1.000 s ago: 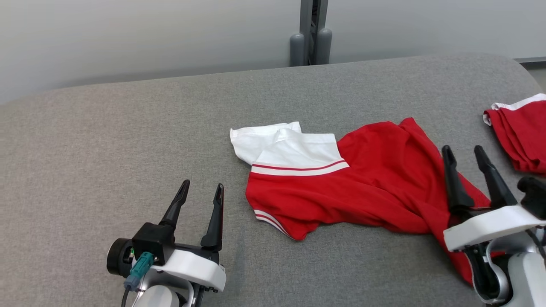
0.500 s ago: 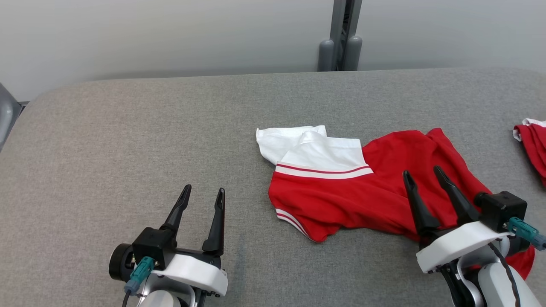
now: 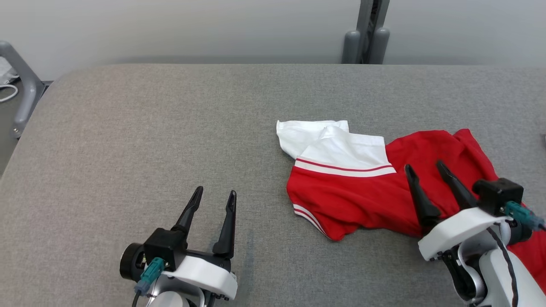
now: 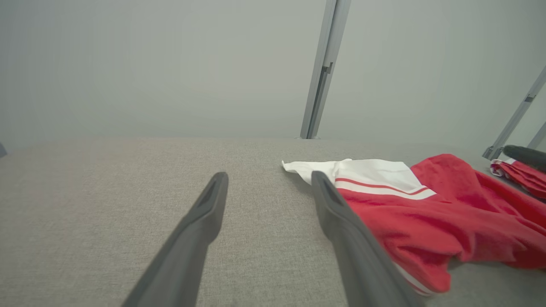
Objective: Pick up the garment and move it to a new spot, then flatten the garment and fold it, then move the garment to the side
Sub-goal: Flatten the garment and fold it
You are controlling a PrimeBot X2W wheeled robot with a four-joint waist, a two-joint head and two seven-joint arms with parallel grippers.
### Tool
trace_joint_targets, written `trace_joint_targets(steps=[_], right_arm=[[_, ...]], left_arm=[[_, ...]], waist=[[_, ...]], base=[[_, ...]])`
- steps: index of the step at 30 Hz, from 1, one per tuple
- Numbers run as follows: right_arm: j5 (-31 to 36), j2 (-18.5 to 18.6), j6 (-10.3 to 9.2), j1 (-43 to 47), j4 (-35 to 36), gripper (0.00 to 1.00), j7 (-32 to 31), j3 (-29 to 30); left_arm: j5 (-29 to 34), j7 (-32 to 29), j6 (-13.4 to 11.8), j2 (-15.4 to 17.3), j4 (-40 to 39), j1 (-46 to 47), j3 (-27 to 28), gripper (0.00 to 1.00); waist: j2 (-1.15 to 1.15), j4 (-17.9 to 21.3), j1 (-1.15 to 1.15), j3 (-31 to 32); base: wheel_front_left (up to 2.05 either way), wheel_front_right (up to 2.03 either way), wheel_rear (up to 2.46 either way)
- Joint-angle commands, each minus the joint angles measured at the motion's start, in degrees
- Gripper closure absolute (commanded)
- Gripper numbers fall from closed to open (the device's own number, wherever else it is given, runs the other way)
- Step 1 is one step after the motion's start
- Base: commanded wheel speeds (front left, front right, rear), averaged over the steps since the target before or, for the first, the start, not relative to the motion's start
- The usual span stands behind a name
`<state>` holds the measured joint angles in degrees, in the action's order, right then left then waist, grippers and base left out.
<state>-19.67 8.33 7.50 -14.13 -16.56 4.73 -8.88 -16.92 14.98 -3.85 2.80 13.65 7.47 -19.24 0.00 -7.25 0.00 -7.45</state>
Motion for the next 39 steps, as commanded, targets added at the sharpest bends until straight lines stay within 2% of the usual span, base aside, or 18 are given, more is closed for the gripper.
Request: trace_joint_targets(steps=[1,9,13,20,21,22,23,24,34,39], right_arm=[[-0.6,0.1,-0.02,-1.4,-0.7,0.00,-0.8,0.1],[-6.1,1.5,-0.02,-10.6,-11.5,0.00,-8.0,0.1],[-7.8,3.8,-0.02,-14.5,-17.0,0.00,-8.6,-0.4],[-11.4,5.6,-0.02,-18.1,-23.3,0.00,-8.5,-2.3],[-12.1,5.7,-0.02,-18.4,-24.0,0.05,-8.7,-2.7],[-12.7,5.9,-0.02,-18.7,-24.4,0.58,-8.8,-3.2],[-13.2,6.2,-0.02,-19.0,-24.7,0.91,-8.7,-3.8],[-13.6,6.4,-0.02,-19.3,-24.9,1.00,-8.5,-4.5],[-18.7,6.7,-0.02,-19.2,-21.5,1.00,-4.8,-11.6],[-27.4,7.0,-0.02,-16.1,-11.4,1.00,-6.4,-17.6]], left_arm=[[-0.2,0.2,-0.2,0.2,0.0,0.9,-0.1,0.00],[-1.0,0.2,-0.8,0.2,0.5,2.7,-2.6,0.00],[-1.5,0.2,-1.2,0.2,0.5,3.1,-3.5,0.00],[-2.3,0.2,-1.8,0.2,0.3,3.6,-4.4,0.00],[-2.3,0.2,-1.7,0.2,0.3,3.6,-4.4,0.00],[-2.3,0.2,-1.8,0.2,0.3,3.5,-4.4,0.00],[-2.3,0.2,-1.8,0.2,0.3,3.5,-4.4,0.00],[-2.3,0.2,-1.9,0.2,0.3,3.5,-4.4,0.00],[-2.0,0.2,-2.2,0.2,0.7,3.5,-3.8,0.00],[-1.5,0.2,-1.9,0.2,0.9,2.5,-2.4,0.00]], waist=[[0.00,-0.9,0.00,-0.8],[0.00,-6.0,0.00,-4.0],[0.00,-8.3,0.00,-5.1],[0.00,-10.5,0.00,-5.8],[0.00,-10.6,0.00,-5.8],[0.00,-10.7,0.00,-5.8],[0.00,-10.7,0.00,-5.8],[0.00,-10.7,0.00,-5.8],[0.00,-8.6,0.00,-4.7],[0.00,-6.3,0.00,-2.4]], base=[[0.00,0.00,0.00],[0.00,0.00,0.00],[0.00,0.00,0.00],[0.00,0.00,0.00],[0.00,0.00,0.00],[0.00,0.00,0.00],[0.00,0.00,0.00],[0.00,0.00,0.00],[0.00,0.00,0.00],[0.00,0.00,0.00]])
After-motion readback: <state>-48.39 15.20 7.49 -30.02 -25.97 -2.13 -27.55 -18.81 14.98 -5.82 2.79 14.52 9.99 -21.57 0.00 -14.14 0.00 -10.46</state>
